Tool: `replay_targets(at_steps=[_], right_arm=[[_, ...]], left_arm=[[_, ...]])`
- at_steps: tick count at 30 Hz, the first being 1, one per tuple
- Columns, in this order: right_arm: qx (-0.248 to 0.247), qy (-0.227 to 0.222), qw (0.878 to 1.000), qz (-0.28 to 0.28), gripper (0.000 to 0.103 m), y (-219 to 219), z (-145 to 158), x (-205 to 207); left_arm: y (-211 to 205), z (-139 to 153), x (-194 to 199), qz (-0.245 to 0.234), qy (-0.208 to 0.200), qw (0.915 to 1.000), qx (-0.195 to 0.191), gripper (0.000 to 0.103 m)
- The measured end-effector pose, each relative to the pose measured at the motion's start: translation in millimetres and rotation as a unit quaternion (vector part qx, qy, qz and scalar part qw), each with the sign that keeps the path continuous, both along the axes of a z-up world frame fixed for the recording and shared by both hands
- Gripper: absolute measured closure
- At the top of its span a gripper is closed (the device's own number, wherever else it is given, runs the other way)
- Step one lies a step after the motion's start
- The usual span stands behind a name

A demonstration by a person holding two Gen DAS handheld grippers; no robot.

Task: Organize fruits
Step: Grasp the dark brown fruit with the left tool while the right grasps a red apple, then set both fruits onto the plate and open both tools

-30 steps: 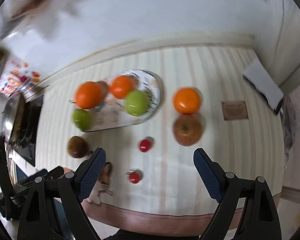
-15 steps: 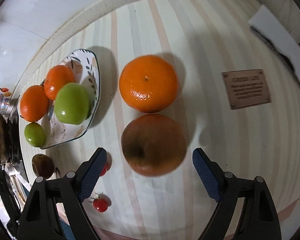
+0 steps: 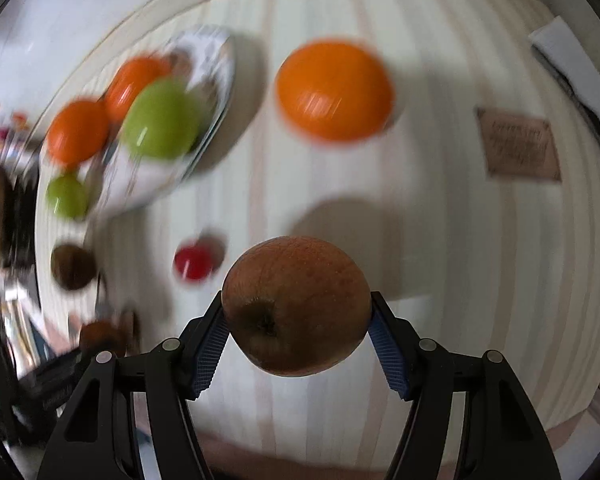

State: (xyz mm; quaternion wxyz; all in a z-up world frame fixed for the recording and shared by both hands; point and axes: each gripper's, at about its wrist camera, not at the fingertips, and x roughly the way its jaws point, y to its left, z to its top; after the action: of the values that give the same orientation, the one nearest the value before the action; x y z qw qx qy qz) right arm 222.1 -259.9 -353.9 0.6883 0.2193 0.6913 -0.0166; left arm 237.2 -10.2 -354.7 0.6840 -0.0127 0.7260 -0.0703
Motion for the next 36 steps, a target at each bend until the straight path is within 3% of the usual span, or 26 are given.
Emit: replay_targets(at_steps=[6, 14, 21, 25, 29, 32, 36], right_arm=[[-0.011, 0.014, 0.999, 0.042, 0.034, 32, -6, -28], [-0.029, 0.001, 0.999, 0.03, 0.034, 36, -7, -35], [-0.013, -0.029, 0.999, 0.016, 0.034, 29, 16, -19], [0.024, -0.067, 0.997, -0.008, 0.034, 13, 50, 12], [0.026, -0.101, 0.994, -0.016, 0.034, -1, 78, 62], [0.008, -0.113, 0.994, -0.01, 0.034, -5, 89, 108], [0.002, -0.093, 0.996, -0.006, 0.034, -10, 76, 158]], left_arm=[[4, -4, -16, -0.001, 0.004, 1.0, 0.0, 0.05], [4, -3, 3, -0.007, -0.006, 0.9999, 0.005, 0.05], [-14, 47, 9, -0.028, -0.054, 0.998, -0.013, 0.05], [-29, 81, 30, -0.039, -0.092, 0.9945, -0.032, 0.05], [-45, 100, 70, -0.046, -0.117, 0.9914, -0.037, 0.05], [-55, 96, 100, -0.047, -0.121, 0.991, -0.031, 0.05], [-69, 74, 134, -0.05, -0.101, 0.9935, -0.018, 0.05]])
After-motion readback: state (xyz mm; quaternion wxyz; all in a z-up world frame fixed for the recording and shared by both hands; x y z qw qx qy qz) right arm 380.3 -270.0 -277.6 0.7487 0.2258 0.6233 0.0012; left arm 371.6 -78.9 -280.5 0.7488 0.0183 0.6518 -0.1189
